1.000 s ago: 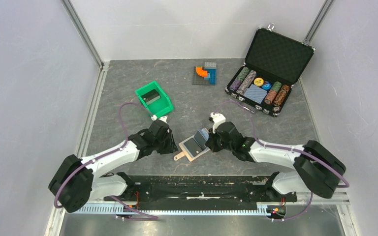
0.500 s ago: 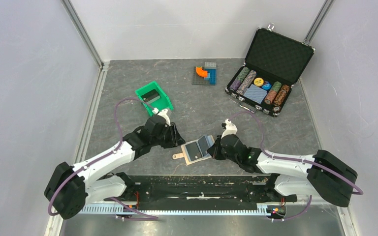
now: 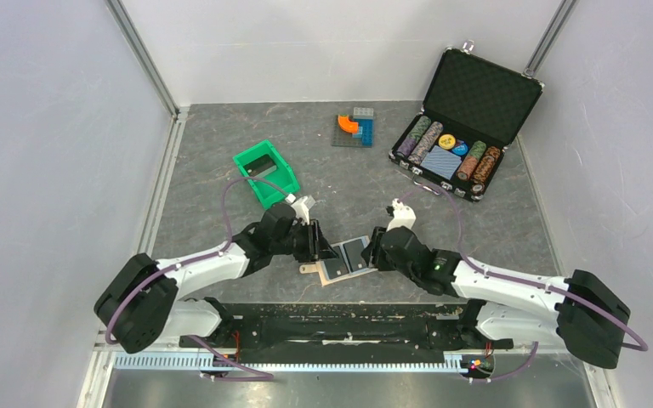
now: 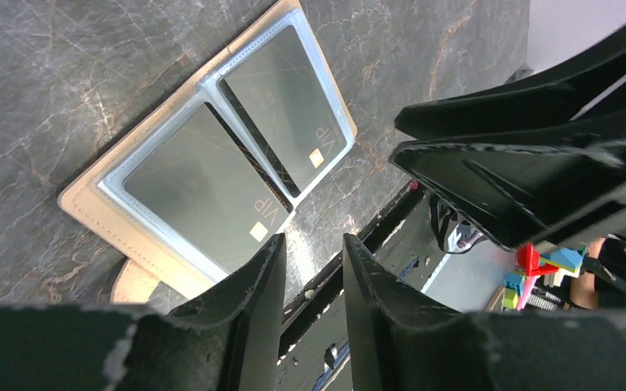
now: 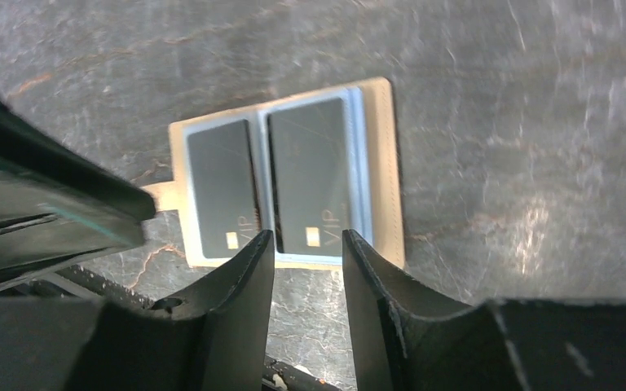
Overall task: Take the credit cards out of the card holder
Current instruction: Open the card holder at the center of the board.
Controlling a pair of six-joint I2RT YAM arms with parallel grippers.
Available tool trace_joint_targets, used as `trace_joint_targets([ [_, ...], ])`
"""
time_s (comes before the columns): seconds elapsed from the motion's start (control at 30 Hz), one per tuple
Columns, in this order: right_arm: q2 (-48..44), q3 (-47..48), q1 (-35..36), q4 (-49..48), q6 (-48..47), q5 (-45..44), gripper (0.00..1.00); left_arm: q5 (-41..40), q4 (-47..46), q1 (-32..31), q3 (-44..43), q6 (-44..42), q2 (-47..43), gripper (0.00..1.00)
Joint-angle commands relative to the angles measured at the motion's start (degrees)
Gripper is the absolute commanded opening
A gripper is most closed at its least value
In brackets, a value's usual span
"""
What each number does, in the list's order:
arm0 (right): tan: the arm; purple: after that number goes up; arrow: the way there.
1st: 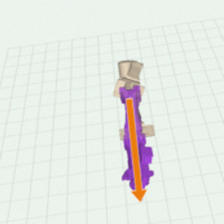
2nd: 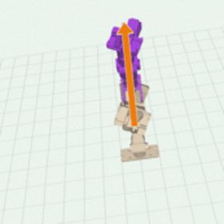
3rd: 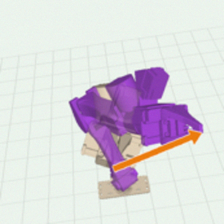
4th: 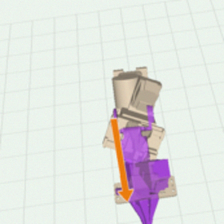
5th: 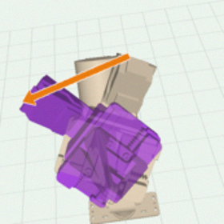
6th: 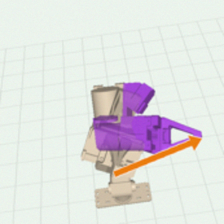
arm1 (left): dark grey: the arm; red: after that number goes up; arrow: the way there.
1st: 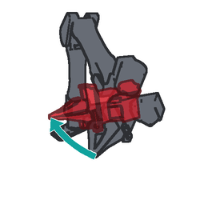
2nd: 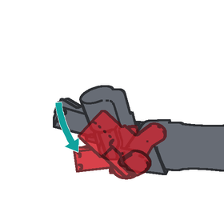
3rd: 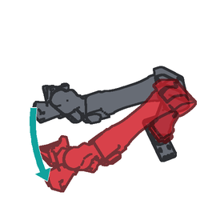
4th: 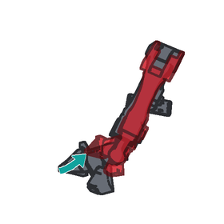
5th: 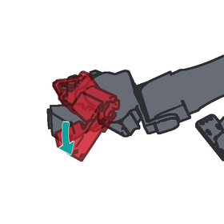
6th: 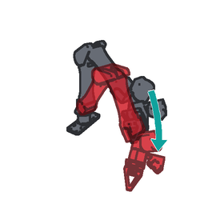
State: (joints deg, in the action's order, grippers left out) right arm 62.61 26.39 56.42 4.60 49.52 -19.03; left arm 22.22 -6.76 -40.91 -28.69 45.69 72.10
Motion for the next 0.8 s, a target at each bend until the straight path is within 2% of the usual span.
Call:
trace_joint_targets([
  [0.0,0.0,6.9,0.2,0.7,-14.5,1.5,0.38,2.1,-4.7,-0.1,-0.3,2.0,1.7,0.38],
  [0.13,3.4,9.4,-2.4,-0.9,-23.9,7.8,0.33,1.8,-4.7,-0.1,0.5,2.3,2.2,0.37],
  [0.33,9.1,8.1,-8.7,-7.4,-29.4,22.4,0.3,1.2,-5.1,-0.2,1.6,2.9,2.3,0.37],
  [0.4,10.8,6.9,-9.9,-9.1,-29.8,24.8,0.29,1.2,-5.5,-0.3,1.7,3.1,2.3,0.37],
  [0.77,15.6,-2.4,-12.1,-18.5,-28.1,24.2,0.25,0.6,-7.2,-1.6,-0.8,4.4,6.3,0.37],
])
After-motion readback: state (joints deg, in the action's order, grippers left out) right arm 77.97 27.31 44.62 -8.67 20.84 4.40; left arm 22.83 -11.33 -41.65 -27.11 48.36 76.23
